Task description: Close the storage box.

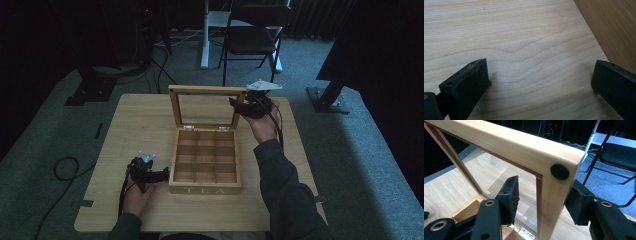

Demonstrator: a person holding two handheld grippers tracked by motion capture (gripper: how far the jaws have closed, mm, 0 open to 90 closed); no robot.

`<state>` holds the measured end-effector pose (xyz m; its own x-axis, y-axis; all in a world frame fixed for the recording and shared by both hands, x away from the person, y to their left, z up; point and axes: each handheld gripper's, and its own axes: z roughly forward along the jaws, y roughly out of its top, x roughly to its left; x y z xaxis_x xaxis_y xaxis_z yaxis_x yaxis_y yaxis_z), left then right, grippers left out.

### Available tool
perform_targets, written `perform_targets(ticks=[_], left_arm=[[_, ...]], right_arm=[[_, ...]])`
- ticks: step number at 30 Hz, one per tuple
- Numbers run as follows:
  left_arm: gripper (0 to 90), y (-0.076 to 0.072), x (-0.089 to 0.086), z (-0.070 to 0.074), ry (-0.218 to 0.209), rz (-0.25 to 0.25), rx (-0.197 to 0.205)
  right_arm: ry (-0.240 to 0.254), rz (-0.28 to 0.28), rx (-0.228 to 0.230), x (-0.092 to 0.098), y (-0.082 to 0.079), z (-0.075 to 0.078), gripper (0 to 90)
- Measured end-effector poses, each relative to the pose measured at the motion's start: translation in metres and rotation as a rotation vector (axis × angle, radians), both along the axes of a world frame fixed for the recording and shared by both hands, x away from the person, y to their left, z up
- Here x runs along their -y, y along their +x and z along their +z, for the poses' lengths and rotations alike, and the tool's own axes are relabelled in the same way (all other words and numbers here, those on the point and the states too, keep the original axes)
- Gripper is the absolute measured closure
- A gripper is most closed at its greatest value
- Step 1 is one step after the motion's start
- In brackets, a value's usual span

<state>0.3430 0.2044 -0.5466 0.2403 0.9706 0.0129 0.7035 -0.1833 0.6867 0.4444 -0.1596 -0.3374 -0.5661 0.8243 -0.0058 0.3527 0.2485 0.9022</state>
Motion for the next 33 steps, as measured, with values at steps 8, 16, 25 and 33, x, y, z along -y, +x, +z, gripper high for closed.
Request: perform_targets(ticks=[8, 16, 25, 33], left_arm=[[1.6, 0.0, 0.0, 0.0, 0.0, -0.001, -0.001], [1.6, 0.0, 0.0, 0.0, 0.0, -0.001, -0.002], [1.6, 0.0, 0.0, 0.0, 0.0, -0.001, -0.002], [1.6, 0.0, 0.0, 0.0, 0.0, 0.0, -0.001]], right_arm=[[0.005, 0.002, -0.001, 0.0, -0.012, -0.001, 46.1], [-0.003, -0.01, 0.0, -0.001, -0.026, -0.001, 43.6], [0.01, -0.002, -0.003, 0.002, -0.036, -0.006, 43.3], [-0.006, -0.006, -0.005, 0.001, -0.048, -0.009, 43.3]])
